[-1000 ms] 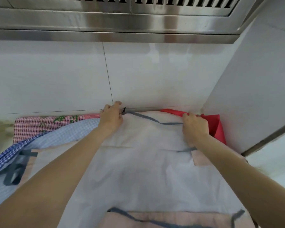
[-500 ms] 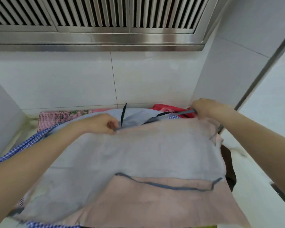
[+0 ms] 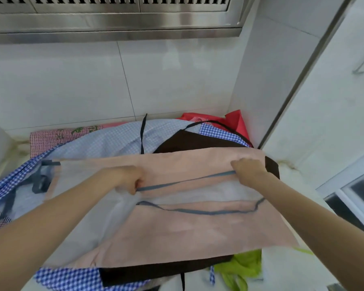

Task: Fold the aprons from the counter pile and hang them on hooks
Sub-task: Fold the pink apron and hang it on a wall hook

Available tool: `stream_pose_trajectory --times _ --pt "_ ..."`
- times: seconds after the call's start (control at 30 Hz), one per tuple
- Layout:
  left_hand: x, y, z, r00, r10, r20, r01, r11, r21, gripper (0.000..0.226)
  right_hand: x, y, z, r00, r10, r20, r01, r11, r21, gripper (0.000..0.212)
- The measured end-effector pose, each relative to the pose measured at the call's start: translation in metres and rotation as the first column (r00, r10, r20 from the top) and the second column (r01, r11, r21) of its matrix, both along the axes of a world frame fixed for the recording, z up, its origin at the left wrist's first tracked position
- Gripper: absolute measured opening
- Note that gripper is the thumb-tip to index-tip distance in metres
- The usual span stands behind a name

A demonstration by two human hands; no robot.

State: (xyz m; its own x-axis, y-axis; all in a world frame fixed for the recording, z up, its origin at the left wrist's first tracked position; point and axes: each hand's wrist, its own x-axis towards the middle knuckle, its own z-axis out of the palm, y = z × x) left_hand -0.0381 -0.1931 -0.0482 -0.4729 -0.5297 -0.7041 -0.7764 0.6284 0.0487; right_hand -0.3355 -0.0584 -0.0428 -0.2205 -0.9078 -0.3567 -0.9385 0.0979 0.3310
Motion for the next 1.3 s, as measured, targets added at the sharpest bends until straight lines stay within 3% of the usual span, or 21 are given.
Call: stream_pose_trajectory --times 0.07,0.13,0.2,0.3,0.37,0.43,0.6,0.7,0.8,0.9,0.97,1.07,1.17,1.23,1.3 --pt "-0.006 -0.001 -0.003 0.993 0.004 0.117 -0.007 1.0 0.023 0.02 0.001 -0.001 0.003 0.99 0.003 0.141 -0.037 0.97 0.24 0.023" --pt "-0.013 -0.004 -0.002 0.997 -0.013 0.079 0.015 1.0 -0.023 0.022 0.0 0.0 -0.001 0.969 -0.067 0.238 -0.021 0.937 0.35 0.023" --pt "-0.022 -0.007 0.001 0.994 -0.012 -0.109 -0.003 0.99 -0.14 0.03 -0.001 0.001 0.0 0.929 -0.121 0.349 0.033 0.968 0.249 0.027" --pt "-0.038 -0.009 0.003 0.924 -0.035 -0.381 -0.087 0.95 -0.298 0.041 -0.005 -0.007 0.003 0.92 -0.075 0.384 0.123 0.987 -0.101 0.028" --pt "-0.042 -0.012 -0.005 0.907 -0.011 -0.42 -0.139 0.935 -0.325 0.047 -0.008 -0.018 0.004 0.929 -0.084 0.361 0.188 0.946 -0.263 0.032" --pt "-0.041 -0.016 -0.015 0.909 0.049 -0.413 -0.189 0.933 -0.305 0.047 -0.007 -0.034 -0.001 0.893 -0.115 0.435 0.257 0.925 -0.281 0.042" --pt "-0.037 -0.028 -0.025 0.851 0.159 -0.5 -0.332 0.901 -0.279 0.052 0.003 -0.074 -0.015 0.799 -0.247 0.548 0.343 0.936 -0.078 0.055" --pt "-0.034 -0.041 -0.026 0.876 0.194 -0.441 -0.323 0.916 -0.239 0.049 0.002 -0.083 -0.016 0.759 -0.315 0.57 0.36 0.932 0.037 0.052" --pt "-0.027 -0.049 -0.024 0.886 0.262 -0.384 -0.356 0.913 -0.198 0.032 -0.003 -0.086 -0.011 0.82 -0.292 0.493 0.289 0.954 0.085 0.054" --pt "-0.013 -0.05 -0.021 0.867 0.295 -0.402 -0.352 0.933 -0.074 0.019 -0.011 -0.08 -0.006 0.89 -0.264 0.372 0.172 0.95 0.262 0.027" --pt "-0.001 -0.05 -0.016 0.893 0.286 -0.348 -0.328 0.942 -0.066 0.019 -0.016 -0.076 -0.004 0.925 -0.25 0.287 0.173 0.948 0.269 0.014" --pt "0.018 -0.052 -0.009 0.923 0.301 -0.241 -0.339 0.931 -0.136 0.02 -0.019 -0.068 0.007 0.95 -0.254 0.183 0.21 0.95 0.23 0.029" --pt "0.037 -0.051 -0.006 0.897 0.381 -0.223 -0.41 0.906 -0.101 0.022 -0.015 -0.066 0.019 0.959 -0.252 0.128 0.223 0.953 0.206 0.031" --pt "0.043 -0.049 -0.006 0.863 0.434 -0.258 -0.464 0.884 -0.066 0.019 -0.001 -0.069 0.026 0.942 -0.252 0.222 0.198 0.951 0.239 0.016" --pt "0.046 -0.045 -0.006 0.815 0.476 -0.331 -0.511 0.859 -0.02 0.02 0.027 -0.077 0.023 0.834 -0.292 0.468 0.165 0.942 0.294 0.015"
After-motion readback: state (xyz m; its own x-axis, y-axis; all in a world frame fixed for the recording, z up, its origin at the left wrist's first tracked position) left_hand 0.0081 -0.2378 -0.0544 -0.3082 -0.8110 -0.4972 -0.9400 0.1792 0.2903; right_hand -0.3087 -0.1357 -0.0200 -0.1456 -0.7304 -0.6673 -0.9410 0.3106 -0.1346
